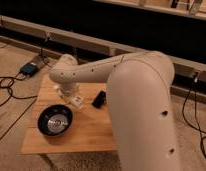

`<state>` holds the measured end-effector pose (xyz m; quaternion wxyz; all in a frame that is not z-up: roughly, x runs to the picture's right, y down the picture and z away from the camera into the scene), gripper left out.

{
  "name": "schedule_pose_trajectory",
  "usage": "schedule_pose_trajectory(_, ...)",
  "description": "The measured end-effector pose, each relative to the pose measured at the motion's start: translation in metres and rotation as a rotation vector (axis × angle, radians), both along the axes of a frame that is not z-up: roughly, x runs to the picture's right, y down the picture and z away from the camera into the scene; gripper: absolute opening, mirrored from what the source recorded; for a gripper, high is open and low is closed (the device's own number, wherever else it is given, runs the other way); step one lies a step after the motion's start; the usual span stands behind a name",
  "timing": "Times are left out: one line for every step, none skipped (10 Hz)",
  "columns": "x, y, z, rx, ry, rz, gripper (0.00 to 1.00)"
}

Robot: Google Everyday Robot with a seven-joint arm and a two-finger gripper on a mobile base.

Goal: Place the bottle in the ceramic bowl

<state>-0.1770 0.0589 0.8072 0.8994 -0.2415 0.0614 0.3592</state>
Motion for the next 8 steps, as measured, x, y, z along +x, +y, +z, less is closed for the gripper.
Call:
schedule_pose_trajectory(-0.013,0.007,-0.003,-0.002,-0.008,0.016,0.0)
schedule_pose_trajectory(-0.025,0.013,-0.005,-0.007,-0.015,0.041,0.0)
schedule_pose_trajectory(-0.035,0.018,-0.007,-0.011,-0.023,0.061,0.0)
schedule_pose_trajectory(-0.044,0.023,-0.008,-0.017,-0.034,0.081,0.0)
schedule_pose_trajectory(-0.05,0.028,-0.008,-0.026,-0.045,0.103,0.0)
schedule_pose_trajectory(-0.053,0.032,-0.008,-0.033,-0.056,0.115,0.0)
schedule_pose_trajectory(-0.057,0.039,-0.007,-0.05,-0.07,0.13,0.0)
schedule_pose_trajectory(-0.062,0.048,-0.006,-0.07,-0.088,0.145,0.0)
